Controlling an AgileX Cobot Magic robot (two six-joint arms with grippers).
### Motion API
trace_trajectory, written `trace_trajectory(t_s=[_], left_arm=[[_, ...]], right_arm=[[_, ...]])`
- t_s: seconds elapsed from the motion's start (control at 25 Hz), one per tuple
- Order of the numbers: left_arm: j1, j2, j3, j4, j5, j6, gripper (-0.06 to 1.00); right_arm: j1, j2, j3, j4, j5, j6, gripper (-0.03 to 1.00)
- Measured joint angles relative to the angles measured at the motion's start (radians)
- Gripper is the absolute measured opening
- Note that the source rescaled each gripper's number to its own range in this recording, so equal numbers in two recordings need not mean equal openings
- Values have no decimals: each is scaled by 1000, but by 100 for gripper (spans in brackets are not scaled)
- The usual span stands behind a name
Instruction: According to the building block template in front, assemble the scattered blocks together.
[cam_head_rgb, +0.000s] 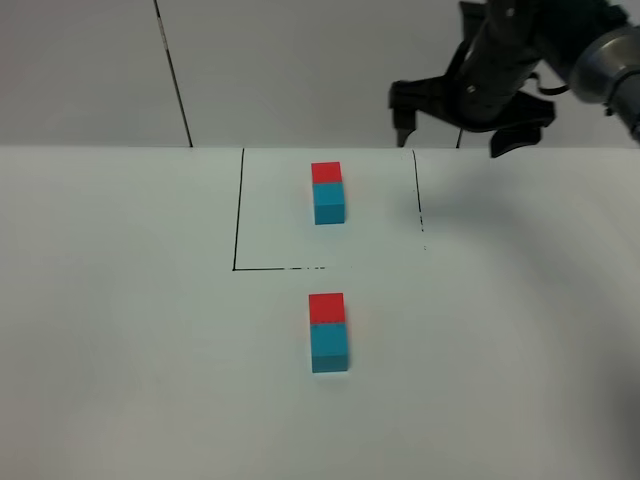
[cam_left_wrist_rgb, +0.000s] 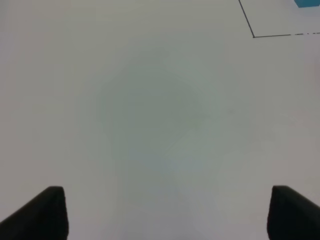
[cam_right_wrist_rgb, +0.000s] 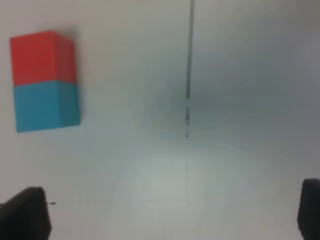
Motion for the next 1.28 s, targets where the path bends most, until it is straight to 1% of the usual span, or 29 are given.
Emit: trace_trajectory(t_s=[0.12,0.28,0.36,0.44,0.52,0.64,0.76,1.04,1.28], left_arm=[[0,0,0,0,0,0,88],[0,0,0,0,0,0,88],[0,0,0,0,0,0,88],[0,0,0,0,0,0,88],[0,0,0,0,0,0,88],[0,0,0,0,0,0,88],[0,0,0,0,0,0,88],[0,0,0,0,0,-1,88],[0,0,0,0,0,-2,88]], right_arm=[[-94,-99,99,-5,-1,-22,100],[-215,-254,325,-69,0,-91,100],[-247,-344,441,-99,3,-143,100],[-260,-430,564,-118,6,-201,100],[-265,-524,672,-119,-7,-235,100],[-265,-655,827,-113,-81,-248,100],[-265,-799,981,-106,-119,-254,100],[-265,-1192,1300,-106,-127,-254,100],[-265,-1496,1472,-113,-134,-266,100]])
